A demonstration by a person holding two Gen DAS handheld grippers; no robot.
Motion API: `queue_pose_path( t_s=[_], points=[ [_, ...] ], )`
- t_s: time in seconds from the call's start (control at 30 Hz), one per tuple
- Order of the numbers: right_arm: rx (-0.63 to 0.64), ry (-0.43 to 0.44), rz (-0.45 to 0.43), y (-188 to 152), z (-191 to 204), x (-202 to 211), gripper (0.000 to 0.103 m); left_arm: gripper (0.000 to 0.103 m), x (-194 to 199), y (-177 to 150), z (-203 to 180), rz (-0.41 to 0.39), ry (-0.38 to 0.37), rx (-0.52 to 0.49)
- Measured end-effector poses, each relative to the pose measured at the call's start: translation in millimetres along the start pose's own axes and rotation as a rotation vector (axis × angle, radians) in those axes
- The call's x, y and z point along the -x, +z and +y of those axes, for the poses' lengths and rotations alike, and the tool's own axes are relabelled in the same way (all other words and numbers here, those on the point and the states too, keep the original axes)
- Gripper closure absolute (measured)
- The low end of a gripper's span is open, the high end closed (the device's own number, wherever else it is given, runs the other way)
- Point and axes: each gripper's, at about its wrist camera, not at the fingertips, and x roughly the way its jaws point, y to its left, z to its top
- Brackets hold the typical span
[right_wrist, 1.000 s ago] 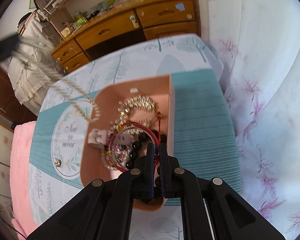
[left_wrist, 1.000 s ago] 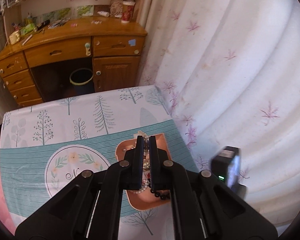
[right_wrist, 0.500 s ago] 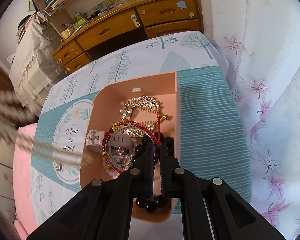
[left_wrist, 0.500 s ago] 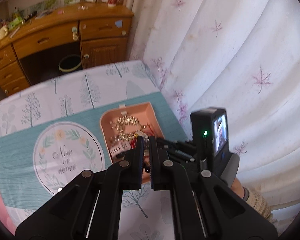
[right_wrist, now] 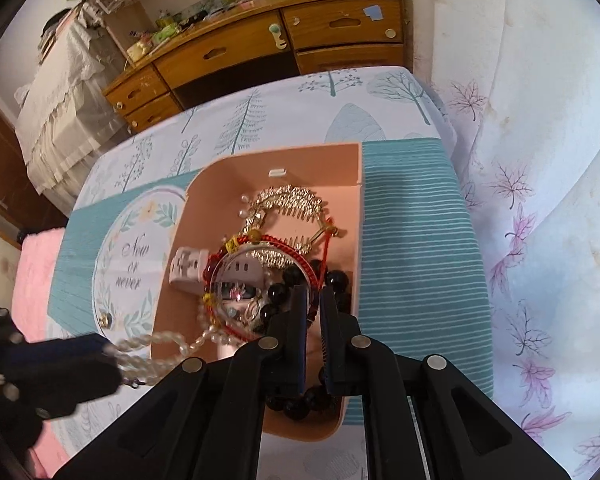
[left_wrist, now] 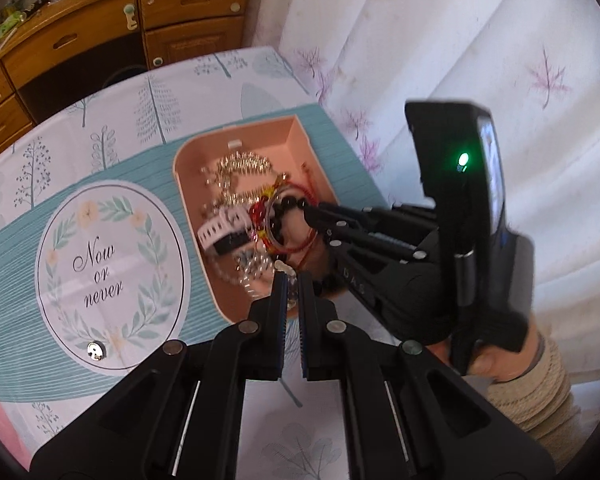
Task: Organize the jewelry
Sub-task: 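Carry the red bracelet and pearl necklace into the peach box and open both tools, then move the right tool to the round gold charm on the mat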
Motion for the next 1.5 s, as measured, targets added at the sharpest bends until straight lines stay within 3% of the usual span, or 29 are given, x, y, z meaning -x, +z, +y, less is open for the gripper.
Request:
queue_pose_path(
  t_s=[0.13, 0.23, 0.7, 0.8, 0.93, 1.27, 1.5],
  points=[
    [0.017, 0.017, 0.015, -2.9, 3.8, 4.4, 0.077, 0.1, -4.2, -2.2, 4.4, -0.003, 0.023, 0.013],
    [0.019, 0.027, 0.006, -3.7, 6.0, 12.1, 0.072, 0.1, -4.8, 1.3, 10.7, -0.006, 0.038, 0.037],
    [0.054, 0.076, -0.017, -5.5, 29.9, 50.6, 0.07, 0.099, 24.2, -12.7, 55.4, -0.035, 0.076, 0.117],
    [0.07, 0.104, -0.016, -6.2, 42.5, 57.3, 0.07, 0.089, 35.4, -20.2, 71.7, -0.049, 0.093, 0.134],
    [0.125, 0.117, -0.02, -8.5, 70.2, 64.1, 0.07, 0.071, 50.6, -33.8, 98.2, -0.082, 0.127, 0.169],
    [0.273, 0.164, 0.045, -24.1, 158.1, 47.3, 0.07, 0.07, 65.1, -72.8, 166.8, -0.099, 0.161, 0.262],
    [0.346, 0.173, 0.139, -38.0, 215.1, 3.1, 0.07, 0.07, 52.9, -115.7, 215.7, -0.07, 0.267, 0.347]
  ],
)
